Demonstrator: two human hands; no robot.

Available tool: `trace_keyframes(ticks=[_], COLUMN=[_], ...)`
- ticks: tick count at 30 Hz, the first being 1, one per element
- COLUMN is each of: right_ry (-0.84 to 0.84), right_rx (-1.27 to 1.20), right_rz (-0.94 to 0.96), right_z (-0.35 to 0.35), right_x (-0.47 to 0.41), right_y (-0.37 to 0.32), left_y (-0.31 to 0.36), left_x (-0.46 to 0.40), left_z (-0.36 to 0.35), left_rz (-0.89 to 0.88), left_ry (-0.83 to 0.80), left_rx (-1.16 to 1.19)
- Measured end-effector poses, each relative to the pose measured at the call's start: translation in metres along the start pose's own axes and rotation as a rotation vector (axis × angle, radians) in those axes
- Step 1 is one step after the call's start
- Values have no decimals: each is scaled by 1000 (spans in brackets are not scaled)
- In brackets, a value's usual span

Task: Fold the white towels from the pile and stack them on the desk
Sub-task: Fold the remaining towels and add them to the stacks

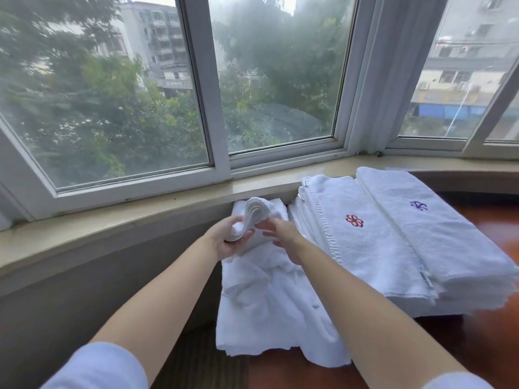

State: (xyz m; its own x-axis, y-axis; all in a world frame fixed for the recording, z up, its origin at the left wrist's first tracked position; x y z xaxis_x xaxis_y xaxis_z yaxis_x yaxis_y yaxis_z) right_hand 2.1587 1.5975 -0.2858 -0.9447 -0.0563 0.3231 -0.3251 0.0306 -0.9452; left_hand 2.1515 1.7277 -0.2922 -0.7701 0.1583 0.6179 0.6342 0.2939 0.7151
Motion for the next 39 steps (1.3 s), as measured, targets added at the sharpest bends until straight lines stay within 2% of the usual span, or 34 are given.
trace_keyframes(ticks=[2, 4, 6, 8, 10, 15, 20, 23, 25, 28, 30, 32, 33, 34, 35, 36, 37, 38, 39], right_ry=[110, 47, -45, -39, 18, 156, -9, -91, -131, -207, -246, -257, -256, -264, -274, -290, -314, -340, -361], right_rx=[201, 506, 781, 974, 1020, 854, 972, 941, 1011, 1122, 1155, 1200, 1216, 1217, 1215, 1219, 1234, 1261, 1288], right_rz=[32, -36, -213, -263, -254, -150, -239, -296, -312, -440, -515, -504, -498, -499, -501, -511, -523, -542, -559], right_z=[9, 2, -7, -15, -20, 3, 18, 25, 27, 28, 27, 26, 27, 27, 26, 26, 26, 27, 29], right_x=[-13, -25, -30, -34, -39, -29, 10, 33, 42, 61, 75, 83, 86, 89, 93, 97, 101, 108, 114], right_y=[9, 35, 78, 98, 100, 74, 59, 41, 31, 37, 44, 43, 44, 45, 49, 56, 65, 72, 80], left_y=[18, 30, 37, 42, 48, 56, 60, 49, 35, 5, -37, -82, -94, -99, -96, -86, -79, -76, -80], left_x=[-15, -26, -37, -48, -58, -58, -44, -37, -28, -12, -1, 15, 18, 17, 14, 6, 1, 1, 4], left_z=[13, 23, 30, 35, 43, 38, 9, 3, 8, 22, 32, 48, 55, 56, 53, 39, 20, 5, -6], left_rz=[-67, -96, -104, -119, -152, -224, -290, -271, -238, -130, 131, 443, 523, 522, 428, 189, -73, -250, -349], left_ry=[127, 179, 186, 200, 244, 272, 233, 235, 274, 352, 271, 174, 159, 133, 134, 153, 156, 132, 64], left_rx=[-40, -29, 26, 61, 73, -66, -291, -363, -486, -869, -1145, -1323, -1421, -1556, -1737, -1914, -1958, -1873, -1779])
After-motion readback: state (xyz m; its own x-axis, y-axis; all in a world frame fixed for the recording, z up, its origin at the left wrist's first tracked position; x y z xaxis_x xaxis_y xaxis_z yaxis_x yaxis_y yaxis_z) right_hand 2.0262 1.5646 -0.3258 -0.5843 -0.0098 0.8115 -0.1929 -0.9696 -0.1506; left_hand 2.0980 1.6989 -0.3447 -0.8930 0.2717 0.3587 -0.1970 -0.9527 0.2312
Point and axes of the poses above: each hand's wrist, its own x-axis away from the middle knuckle, its own z-axis out of the back of the hand, y = z × x, the point moved 10 cm from there along -x, towards the middle knuckle, and after that the axes turned 7 degrees about -x, right-handed, at the moved point
